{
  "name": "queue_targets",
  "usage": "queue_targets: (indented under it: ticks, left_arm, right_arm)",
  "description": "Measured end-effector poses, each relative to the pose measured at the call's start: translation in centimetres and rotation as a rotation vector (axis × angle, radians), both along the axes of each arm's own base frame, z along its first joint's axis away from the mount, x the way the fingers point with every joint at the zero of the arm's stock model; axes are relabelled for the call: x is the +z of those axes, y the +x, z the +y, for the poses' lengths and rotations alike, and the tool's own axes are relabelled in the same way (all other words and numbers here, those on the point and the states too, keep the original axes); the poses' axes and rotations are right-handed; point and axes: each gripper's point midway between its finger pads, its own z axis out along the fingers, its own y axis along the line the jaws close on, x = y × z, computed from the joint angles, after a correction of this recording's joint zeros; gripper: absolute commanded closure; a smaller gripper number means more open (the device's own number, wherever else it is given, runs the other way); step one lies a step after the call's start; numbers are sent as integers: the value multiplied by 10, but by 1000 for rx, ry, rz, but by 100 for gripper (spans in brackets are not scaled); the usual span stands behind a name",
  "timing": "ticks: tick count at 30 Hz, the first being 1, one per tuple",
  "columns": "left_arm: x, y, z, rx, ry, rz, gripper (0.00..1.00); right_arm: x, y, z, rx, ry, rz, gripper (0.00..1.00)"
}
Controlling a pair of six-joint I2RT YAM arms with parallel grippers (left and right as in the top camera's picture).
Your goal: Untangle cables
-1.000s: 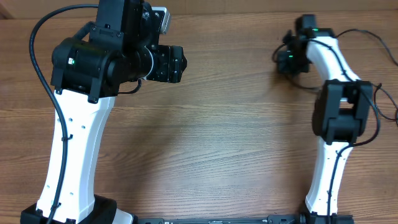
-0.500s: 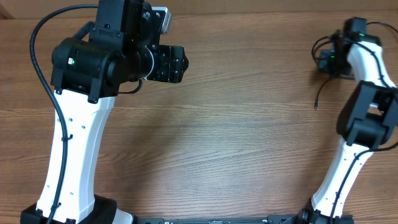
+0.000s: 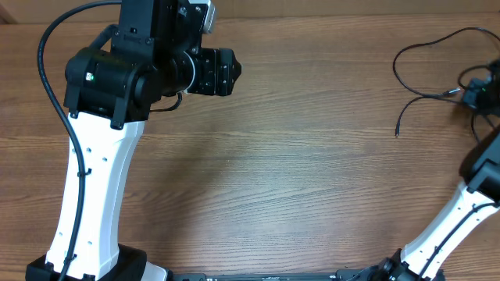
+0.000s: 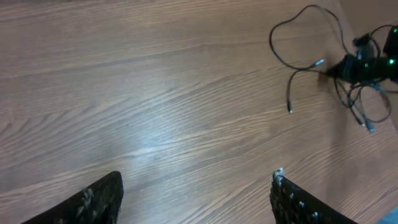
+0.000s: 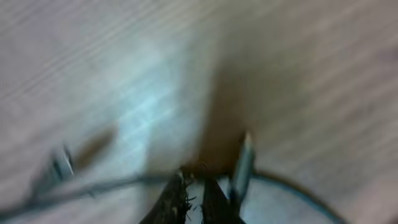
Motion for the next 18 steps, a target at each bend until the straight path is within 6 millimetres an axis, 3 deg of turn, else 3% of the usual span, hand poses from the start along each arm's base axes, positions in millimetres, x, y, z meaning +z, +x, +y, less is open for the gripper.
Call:
queue_targets:
  ticks: [2,4,8,10,13,15,18]
  left_arm:
    - [0,0,-1,-4,-3,-1,26]
    - [1,0,-4,-7,-3,-5,28]
    - [0,0,-7,-4,26,-20,28]
    - [0,0,-7,3,44,-30,27]
    - [4,1,-4,22,70,-52,20]
    - [15,1,1,44,73,-87,9]
    - [37,-5,7,68,56,-146,5]
  right_arm:
    - [-2,-8,5,11,49,17,71]
    - [1,-6,17,43,95,13,69]
    - [25,23,55,145,155,-59,55]
    - [52,40,80,205,165,-108,50]
    - [122,64,121,306,129,-226,43]
    - [209,74,162,397,64,-378,36]
    - [305,57,211,497,-3,-540,26]
